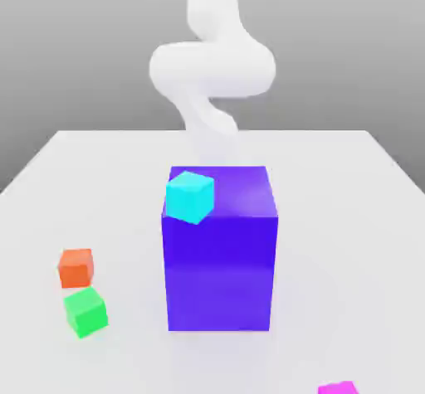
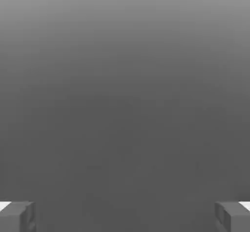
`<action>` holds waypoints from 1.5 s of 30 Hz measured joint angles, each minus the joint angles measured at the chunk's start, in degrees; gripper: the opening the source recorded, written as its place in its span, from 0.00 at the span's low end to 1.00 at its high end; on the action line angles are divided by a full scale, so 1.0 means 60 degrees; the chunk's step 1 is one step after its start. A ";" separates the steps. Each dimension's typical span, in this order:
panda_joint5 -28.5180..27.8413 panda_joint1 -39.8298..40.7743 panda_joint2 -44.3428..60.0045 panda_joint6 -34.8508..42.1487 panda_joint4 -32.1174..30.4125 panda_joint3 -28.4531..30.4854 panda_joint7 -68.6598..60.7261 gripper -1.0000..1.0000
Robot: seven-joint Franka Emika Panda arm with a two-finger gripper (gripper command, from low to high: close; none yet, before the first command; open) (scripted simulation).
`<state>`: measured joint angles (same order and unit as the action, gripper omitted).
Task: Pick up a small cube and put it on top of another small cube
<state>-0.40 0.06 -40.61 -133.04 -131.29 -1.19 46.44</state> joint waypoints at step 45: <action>-0.1431 -0.1195 1.1373 -0.3089 0.1132 -0.1371 0.1697 0.00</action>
<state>-8.98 -7.11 27.64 -151.58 -124.50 -9.41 56.62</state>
